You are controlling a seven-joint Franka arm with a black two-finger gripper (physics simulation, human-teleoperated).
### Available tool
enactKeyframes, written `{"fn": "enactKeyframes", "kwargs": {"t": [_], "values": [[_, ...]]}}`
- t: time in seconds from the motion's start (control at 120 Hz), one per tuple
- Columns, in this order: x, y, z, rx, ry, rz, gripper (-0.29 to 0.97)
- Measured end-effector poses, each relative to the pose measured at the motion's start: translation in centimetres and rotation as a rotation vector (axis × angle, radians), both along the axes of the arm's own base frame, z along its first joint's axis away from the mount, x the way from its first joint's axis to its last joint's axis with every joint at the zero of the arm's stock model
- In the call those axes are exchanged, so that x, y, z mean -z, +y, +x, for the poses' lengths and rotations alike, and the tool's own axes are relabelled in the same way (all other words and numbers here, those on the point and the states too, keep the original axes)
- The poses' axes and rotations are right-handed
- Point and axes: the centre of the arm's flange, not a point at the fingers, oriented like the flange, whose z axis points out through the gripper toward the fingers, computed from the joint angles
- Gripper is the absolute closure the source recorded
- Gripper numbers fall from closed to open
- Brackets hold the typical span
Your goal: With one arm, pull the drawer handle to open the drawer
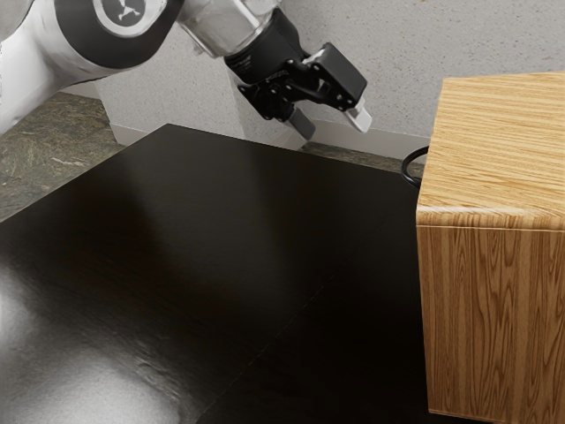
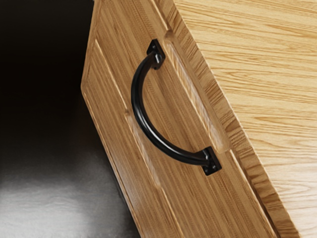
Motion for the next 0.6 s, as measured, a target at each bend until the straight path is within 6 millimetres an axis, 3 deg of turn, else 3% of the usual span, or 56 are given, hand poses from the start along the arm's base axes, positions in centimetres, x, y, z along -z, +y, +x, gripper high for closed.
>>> {"fn": "enactKeyframes", "kwargs": {"t": [0.225, 0.35, 0.6], "values": [[-0.4, -0.9, -0.1, -0.032, -0.066, -0.057, 0.00], [-0.8, 0.3, -0.3, -0.069, -0.079, -0.074, 0.00], [1.2, 3.2, 1.2, -0.145, -0.054, -0.078, 0.00]]}}
